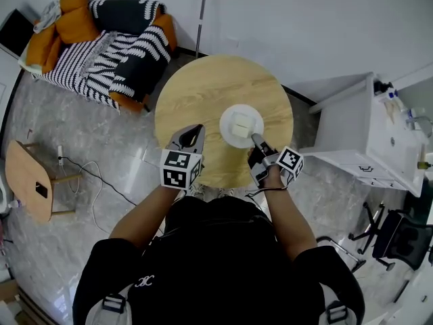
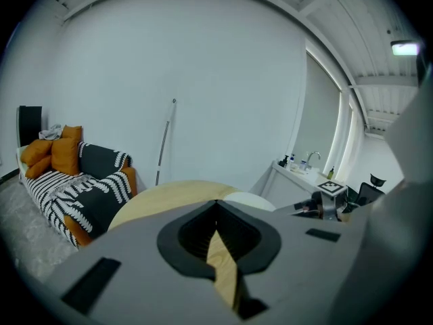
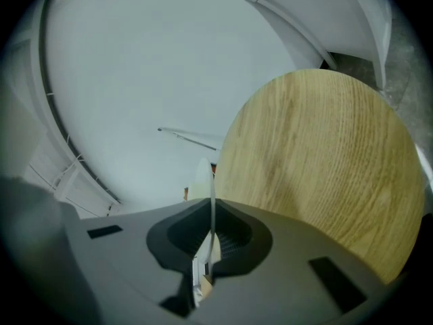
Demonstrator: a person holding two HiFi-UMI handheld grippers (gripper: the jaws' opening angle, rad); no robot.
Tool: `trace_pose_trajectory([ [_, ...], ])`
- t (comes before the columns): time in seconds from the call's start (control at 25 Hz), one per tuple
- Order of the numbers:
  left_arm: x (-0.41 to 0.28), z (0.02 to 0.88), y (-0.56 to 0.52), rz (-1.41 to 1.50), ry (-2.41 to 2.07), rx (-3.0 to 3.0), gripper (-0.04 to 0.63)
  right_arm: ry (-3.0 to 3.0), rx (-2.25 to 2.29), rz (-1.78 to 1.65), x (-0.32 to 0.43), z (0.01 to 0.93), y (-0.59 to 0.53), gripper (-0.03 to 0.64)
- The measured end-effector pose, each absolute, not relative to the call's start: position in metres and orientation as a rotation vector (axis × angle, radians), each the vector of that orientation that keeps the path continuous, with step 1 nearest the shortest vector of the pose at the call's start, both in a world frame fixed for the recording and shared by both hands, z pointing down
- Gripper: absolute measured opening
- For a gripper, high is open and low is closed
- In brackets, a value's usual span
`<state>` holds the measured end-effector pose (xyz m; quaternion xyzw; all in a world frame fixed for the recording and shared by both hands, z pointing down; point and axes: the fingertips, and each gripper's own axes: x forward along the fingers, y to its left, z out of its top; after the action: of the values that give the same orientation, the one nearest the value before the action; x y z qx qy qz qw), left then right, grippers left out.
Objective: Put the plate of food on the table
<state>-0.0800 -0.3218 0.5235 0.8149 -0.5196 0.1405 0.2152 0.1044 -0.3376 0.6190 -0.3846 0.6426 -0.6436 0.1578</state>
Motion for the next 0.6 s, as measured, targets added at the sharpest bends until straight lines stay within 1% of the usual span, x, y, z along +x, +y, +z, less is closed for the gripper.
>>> trace_pose_trajectory([
  [0.4,-0.088,0.553,-0.317,0.406,-1.41,2.161,0.006,1.849,-1.082,-1.927,0.111,0.671,-0.348,0.015],
  [0.6,-0.094,0.558,-0.316,0.416,-1.424,2.136,0.006,1.908,-1.037,-1.941,0.106,0.681,-0.354,0.015],
])
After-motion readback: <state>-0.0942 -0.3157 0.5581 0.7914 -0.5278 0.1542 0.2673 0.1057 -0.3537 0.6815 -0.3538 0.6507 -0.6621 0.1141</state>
